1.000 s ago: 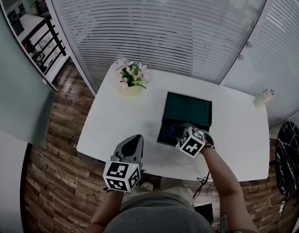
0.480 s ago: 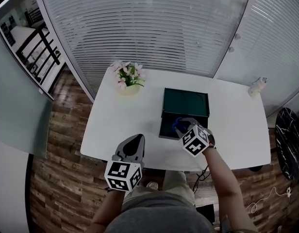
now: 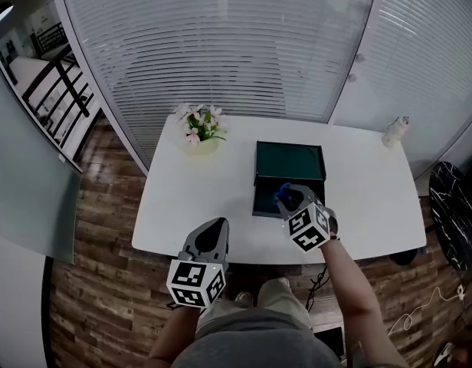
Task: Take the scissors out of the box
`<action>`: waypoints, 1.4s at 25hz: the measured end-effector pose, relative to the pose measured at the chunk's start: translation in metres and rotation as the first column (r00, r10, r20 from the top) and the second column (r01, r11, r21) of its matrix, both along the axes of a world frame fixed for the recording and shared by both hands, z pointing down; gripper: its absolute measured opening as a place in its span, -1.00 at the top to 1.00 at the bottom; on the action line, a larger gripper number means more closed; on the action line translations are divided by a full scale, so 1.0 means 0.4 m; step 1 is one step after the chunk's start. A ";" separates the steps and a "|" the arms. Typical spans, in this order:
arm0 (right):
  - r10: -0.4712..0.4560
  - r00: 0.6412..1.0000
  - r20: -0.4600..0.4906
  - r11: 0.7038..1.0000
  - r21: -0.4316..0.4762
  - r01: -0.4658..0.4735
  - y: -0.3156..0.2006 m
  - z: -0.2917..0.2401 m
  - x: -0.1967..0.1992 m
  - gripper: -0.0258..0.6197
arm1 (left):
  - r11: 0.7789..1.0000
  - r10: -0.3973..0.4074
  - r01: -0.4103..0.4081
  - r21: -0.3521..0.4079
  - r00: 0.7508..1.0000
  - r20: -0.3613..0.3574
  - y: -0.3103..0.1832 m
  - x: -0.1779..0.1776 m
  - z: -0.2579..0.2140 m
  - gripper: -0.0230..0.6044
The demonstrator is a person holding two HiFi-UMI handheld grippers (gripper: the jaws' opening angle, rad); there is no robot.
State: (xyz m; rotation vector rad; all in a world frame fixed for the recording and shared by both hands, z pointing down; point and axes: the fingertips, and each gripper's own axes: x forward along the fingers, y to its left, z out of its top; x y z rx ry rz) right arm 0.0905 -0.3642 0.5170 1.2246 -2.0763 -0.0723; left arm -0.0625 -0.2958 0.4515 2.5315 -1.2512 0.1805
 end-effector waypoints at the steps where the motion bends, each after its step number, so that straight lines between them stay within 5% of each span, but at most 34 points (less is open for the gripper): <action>1: 0.008 1.000 0.008 1.000 0.016 -0.008 0.007 -0.013 0.000 0.64 | 1.000 -0.008 0.008 0.001 1.000 -0.006 0.005 -0.003 0.000 0.91; 17: 0.055 0.970 0.236 0.967 0.228 -0.110 0.344 -0.263 0.048 0.64 | 0.999 -0.051 0.051 0.017 0.999 -0.004 0.255 0.093 -0.033 0.91; 35: 0.057 0.917 0.394 0.955 0.246 -0.166 0.833 -0.289 0.058 0.64 | 0.997 -0.068 0.068 0.048 0.998 0.016 0.673 0.135 -0.045 0.91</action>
